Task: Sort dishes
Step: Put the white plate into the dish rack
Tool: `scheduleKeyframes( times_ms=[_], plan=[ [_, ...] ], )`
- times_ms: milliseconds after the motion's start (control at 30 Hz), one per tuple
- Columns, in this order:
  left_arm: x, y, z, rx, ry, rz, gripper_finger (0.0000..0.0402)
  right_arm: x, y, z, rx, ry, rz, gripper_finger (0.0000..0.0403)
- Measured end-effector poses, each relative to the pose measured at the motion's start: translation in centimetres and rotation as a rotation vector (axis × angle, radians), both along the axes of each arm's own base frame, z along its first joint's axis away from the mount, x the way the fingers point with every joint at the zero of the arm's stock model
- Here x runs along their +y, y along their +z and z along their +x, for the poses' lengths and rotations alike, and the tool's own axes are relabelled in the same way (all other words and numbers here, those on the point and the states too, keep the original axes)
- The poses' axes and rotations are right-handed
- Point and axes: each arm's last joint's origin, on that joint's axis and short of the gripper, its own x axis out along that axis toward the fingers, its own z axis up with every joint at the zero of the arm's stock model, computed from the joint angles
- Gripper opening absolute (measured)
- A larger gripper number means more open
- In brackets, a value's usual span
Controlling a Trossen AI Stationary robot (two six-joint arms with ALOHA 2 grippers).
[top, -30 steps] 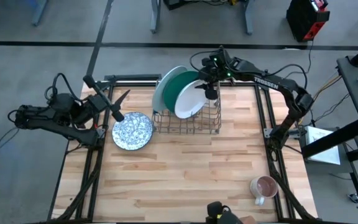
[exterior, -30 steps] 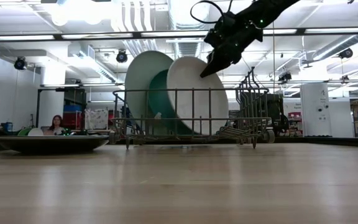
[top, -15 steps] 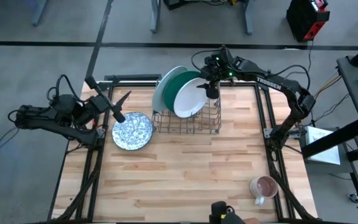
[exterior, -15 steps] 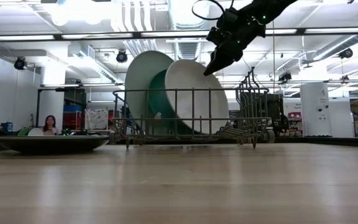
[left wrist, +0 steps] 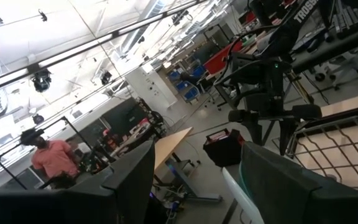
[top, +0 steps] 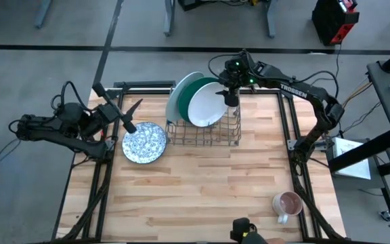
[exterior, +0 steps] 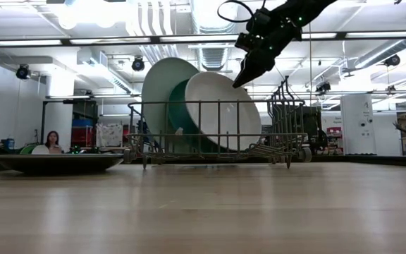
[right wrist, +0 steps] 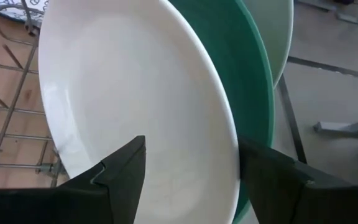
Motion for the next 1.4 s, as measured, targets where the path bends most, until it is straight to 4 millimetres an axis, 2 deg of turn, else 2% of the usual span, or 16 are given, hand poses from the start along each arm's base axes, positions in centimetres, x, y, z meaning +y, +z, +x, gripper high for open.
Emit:
scheduleKeyframes(
  times_ms=[333, 633, 867, 1133, 1233, 1400],
  plan=[
    [0.0, -0.2, 0.1, 0.002, 0.000, -0.005, 0.0229, 0.3, 0.4, -0.4, 0.008, -0.023, 0.017, 0.0246],
    [0.1, -0.2, 0.1, -0.001, 0.008, -0.011, 0.0229, 0.6, 1.1, -1.4, 0.073, -0.134, -0.032, 0.0259],
    [0.1, -0.2, 0.1, -0.004, 0.007, -0.013, 0.0229, 0.8, 1.3, -1.7, 0.074, -0.145, -0.022, 0.0253],
    [0.1, -0.2, 0.1, -0.004, 0.007, -0.014, 0.0229, 0.0, 1.6, -1.9, 0.027, -0.214, -0.021, 0.0259],
    [0.1, -0.2, 0.1, -0.003, 0.007, -0.014, 0.0229, -0.8, 1.2, -1.8, 0.009, -0.255, -0.002, 0.0261],
    [0.1, -0.4, 0.2, 0.013, 0.005, -0.019, 0.0229, -1.6, -0.7, -0.9, 0.039, -0.254, 0.046, 0.0249]
  ],
)
